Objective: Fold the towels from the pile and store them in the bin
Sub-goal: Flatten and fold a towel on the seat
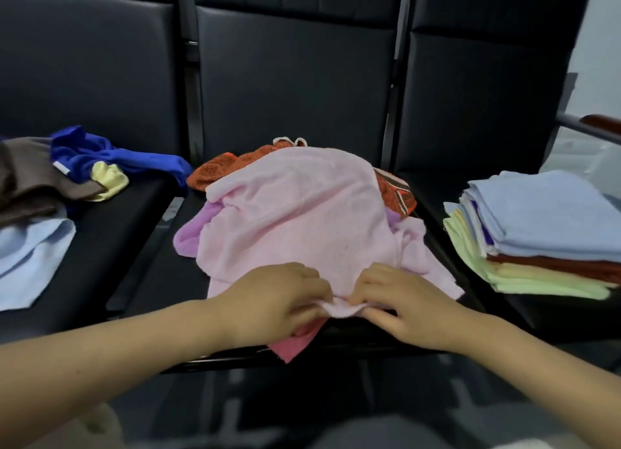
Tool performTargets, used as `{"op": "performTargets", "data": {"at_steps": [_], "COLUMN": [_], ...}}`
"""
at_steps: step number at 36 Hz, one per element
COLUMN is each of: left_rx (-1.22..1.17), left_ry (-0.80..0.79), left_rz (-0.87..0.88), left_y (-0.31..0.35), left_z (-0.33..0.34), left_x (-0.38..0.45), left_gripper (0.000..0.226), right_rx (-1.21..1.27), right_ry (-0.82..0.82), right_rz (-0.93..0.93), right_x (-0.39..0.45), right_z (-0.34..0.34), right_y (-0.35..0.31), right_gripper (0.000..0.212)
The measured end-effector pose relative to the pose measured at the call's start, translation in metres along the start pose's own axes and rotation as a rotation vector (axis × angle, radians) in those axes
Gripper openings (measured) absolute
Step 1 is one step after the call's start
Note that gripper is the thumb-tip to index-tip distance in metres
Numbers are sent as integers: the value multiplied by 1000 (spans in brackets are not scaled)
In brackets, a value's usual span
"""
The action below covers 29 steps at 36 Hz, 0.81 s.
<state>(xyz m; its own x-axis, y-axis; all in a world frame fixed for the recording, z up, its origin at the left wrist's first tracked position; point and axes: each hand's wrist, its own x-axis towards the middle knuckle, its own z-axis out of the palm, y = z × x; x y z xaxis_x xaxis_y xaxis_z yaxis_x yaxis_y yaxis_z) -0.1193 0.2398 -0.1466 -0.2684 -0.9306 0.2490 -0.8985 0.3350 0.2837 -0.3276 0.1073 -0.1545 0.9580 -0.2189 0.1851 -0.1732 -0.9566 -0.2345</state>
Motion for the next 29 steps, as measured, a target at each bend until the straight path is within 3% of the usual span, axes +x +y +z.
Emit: {"op": "performTargets", "data": {"at_steps": [4, 8, 15, 20, 25, 29], "left_rx": [-236, -481, 55, 234, 268, 94], "left_ry": [113, 232, 240, 162, 67, 49], "left_rz": [-159, -321, -310, -336, -350, -444], "left_y": [10, 20, -8, -59, -97, -125], "left_z": [-10, -31, -78, -91, -96, -103], "left_x": [9, 19, 37, 41, 36, 31], "left_gripper": [19, 25, 50, 46, 37, 31], "right_rx": [284, 530, 400, 392, 426, 511], "right_ry": [115, 274, 108, 26, 118, 269], "right_rz": [199, 213, 284, 453, 571, 617], "right_x": [8, 23, 53, 65, 70, 78], "right_z": [-16, -49, -80, -78, -76, -75], "right_y": [-9, -23, -7, 28, 55, 68], "right_gripper": [27, 18, 47, 60, 37, 25]}}
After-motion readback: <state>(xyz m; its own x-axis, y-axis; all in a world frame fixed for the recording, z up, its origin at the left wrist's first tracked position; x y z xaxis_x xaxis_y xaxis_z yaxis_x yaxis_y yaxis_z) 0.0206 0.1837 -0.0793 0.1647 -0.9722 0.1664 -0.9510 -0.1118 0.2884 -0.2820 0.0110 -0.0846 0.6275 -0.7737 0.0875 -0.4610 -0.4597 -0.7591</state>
